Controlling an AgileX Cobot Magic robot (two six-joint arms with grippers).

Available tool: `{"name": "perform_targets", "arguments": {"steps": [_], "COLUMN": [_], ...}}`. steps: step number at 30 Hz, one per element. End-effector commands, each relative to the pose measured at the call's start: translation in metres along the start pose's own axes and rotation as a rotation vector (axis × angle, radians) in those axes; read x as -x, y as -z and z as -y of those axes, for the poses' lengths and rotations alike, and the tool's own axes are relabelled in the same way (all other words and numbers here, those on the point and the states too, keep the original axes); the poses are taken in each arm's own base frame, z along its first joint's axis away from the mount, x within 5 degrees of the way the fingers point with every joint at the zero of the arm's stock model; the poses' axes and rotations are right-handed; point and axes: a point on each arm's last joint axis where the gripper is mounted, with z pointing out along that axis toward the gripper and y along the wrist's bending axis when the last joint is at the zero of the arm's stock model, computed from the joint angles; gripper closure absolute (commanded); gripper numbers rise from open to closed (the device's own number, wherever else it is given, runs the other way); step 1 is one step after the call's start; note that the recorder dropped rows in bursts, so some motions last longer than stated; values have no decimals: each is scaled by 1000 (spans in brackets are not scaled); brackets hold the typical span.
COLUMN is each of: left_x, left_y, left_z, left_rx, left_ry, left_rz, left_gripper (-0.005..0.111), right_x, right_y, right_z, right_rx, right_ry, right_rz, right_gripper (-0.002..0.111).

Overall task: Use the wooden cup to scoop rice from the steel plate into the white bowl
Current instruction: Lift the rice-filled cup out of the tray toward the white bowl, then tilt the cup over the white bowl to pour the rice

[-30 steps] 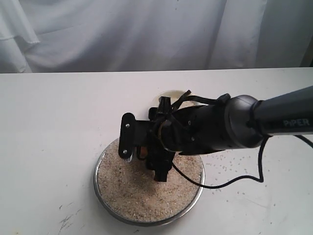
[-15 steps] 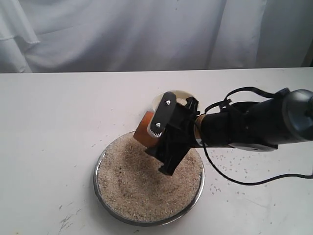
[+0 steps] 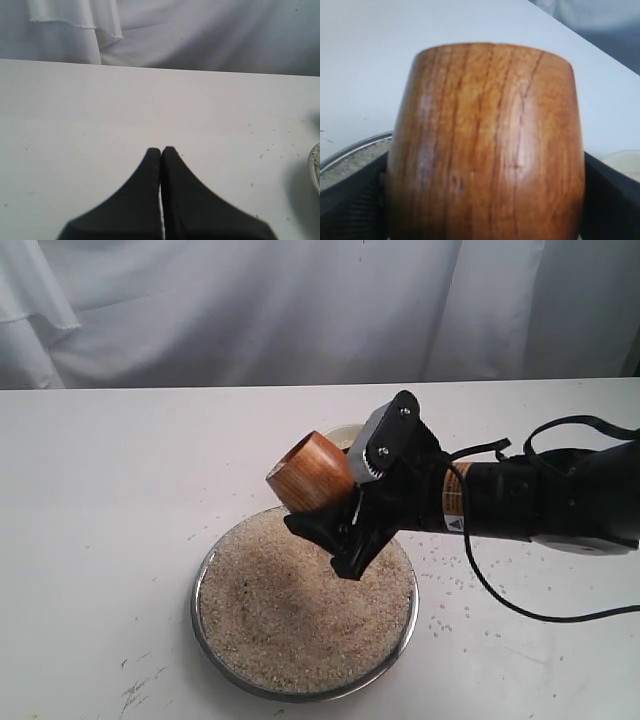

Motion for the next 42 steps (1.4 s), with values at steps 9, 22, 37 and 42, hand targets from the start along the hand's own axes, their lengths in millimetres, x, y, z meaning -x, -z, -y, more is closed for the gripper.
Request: {"name": "perform_targets", "arguments": {"steps": [9,22,37,42], "left_x": [0,0,0,0], "left_y": [0,0,0,0], "left_z": [0,0,0,0], "left_rx": [-3,-3,-3,-3], "left_ry": [-2,-2,-2,-2], "left_rz": [12,12,12,12], "left_gripper": [107,107,107,107], "right_x": [11,9,46,45], "right_y": [17,50,43,35], "right_z": [5,45,96,106], "right_rx": [29,-197,-327,-340], "right_ry": [-77,133,456,539], "right_rz": [186,-34,-226,-303], "right_gripper": [108,108,108,108]}}
